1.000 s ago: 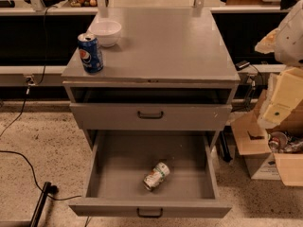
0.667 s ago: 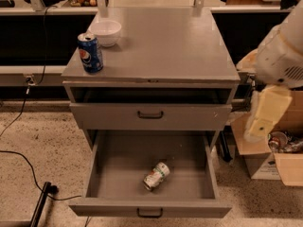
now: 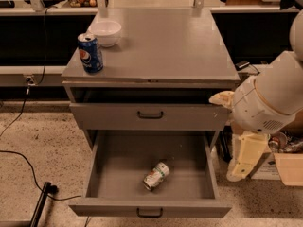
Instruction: Pick 7up can from middle drawer and place on counter
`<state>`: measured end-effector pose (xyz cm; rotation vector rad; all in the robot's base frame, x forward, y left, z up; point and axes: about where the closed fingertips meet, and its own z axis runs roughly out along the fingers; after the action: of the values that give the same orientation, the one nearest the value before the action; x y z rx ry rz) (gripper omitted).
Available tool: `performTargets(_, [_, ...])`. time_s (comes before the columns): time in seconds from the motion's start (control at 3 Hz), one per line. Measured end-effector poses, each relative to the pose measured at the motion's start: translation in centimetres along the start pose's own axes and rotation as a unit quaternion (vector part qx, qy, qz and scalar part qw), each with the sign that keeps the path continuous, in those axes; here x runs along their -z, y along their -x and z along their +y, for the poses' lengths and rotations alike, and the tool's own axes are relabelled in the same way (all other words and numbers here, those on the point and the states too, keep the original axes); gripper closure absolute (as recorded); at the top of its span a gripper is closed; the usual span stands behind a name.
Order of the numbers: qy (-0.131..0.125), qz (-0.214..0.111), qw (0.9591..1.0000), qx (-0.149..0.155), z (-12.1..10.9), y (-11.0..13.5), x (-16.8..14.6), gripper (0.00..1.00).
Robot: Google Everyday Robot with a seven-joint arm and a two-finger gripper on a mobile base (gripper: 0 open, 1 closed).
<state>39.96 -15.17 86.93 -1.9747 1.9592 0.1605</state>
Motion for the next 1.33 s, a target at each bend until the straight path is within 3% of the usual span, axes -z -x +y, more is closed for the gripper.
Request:
performTargets(0.33, [0.023, 0.032, 0.9988, 0.028, 0.8, 1.2, 0.0, 0.0])
performTargets(0.67, [0.056, 0.017, 0.9952, 0.079, 0.3, 1.9, -6.2, 0.0])
performTargets(1.0, [0.069, -0.023, 0.9876, 0.139, 1.3, 2.3, -13.5, 0.0])
performTargets(1.33, [0.038, -0.031, 0.986, 0.159, -0.1, 2.9, -14.4, 0.0])
